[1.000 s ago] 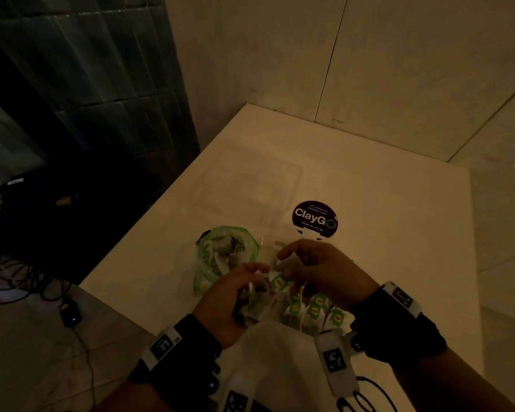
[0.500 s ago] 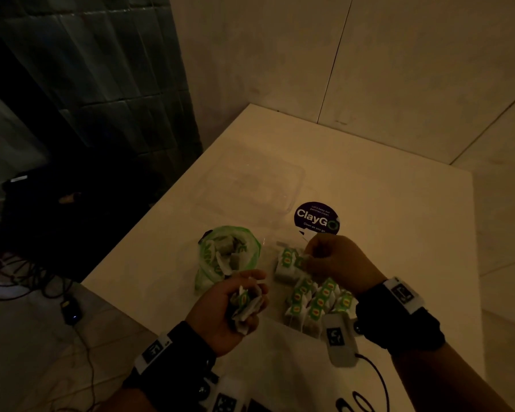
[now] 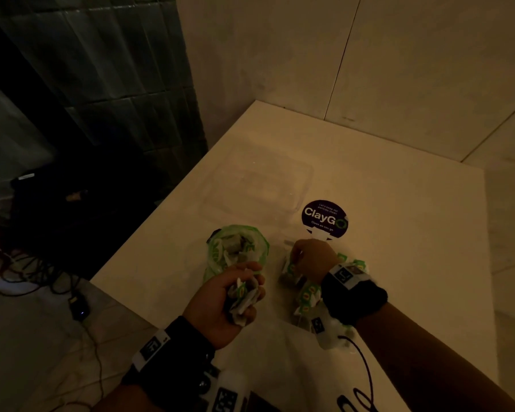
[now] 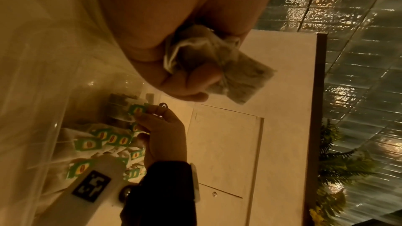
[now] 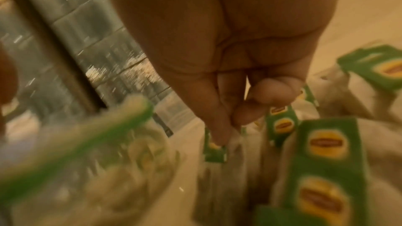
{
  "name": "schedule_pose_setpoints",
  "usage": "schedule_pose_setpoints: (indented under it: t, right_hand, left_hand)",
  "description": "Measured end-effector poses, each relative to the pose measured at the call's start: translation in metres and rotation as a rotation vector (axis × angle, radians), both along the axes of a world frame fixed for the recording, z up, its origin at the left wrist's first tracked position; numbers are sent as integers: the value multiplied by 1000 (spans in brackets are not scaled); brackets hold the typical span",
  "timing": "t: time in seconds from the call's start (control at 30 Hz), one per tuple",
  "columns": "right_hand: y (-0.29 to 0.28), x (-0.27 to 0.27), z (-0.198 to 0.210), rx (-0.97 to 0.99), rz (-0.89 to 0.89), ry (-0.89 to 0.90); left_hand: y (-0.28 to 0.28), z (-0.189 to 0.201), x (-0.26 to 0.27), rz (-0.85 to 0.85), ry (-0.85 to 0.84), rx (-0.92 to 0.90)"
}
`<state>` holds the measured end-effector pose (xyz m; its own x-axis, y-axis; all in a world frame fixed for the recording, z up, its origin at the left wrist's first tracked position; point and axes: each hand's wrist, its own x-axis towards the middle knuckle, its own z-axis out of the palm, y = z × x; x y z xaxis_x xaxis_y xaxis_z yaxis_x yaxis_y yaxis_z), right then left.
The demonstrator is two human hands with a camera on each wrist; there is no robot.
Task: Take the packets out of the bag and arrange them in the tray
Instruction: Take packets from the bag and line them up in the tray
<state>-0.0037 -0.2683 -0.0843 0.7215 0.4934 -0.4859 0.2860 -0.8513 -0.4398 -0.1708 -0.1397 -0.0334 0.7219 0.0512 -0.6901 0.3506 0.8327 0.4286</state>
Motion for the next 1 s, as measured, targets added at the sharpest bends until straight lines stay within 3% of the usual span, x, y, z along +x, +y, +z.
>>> schedule_pose_setpoints:
  t: [0.2,0.37,0.43,0.5,0.63,0.77,0.9,1.0]
  right_hand:
    - [0,0,1,-3,54,-148]
    - [-22,-9,46,421,-131,-161]
    - [-30,-22,74,605,-17,-16]
    - [-34,-37,92,647,200,110]
    - [-32,-55,92,585,423,-79]
    - [-34,-51,87,664,257,11]
    - [-39,-48,91,858,-54,419]
    - [-39,-50,89,950,-226,627]
  left_hand:
    - [-3,-2,2,20,-20,-41]
    - [-6,1,8,68,-94,-87]
    - [-8,1,13,88,-110,-91]
    - [-10,1,17,84,-136,-101]
    - [-18,5,21,11,-137,-83]
    - [-20,2,19,-15,-128,-151]
    - [-21,2,13,-18,-123,-86]
    - [-20,2,9,8,-123,-93]
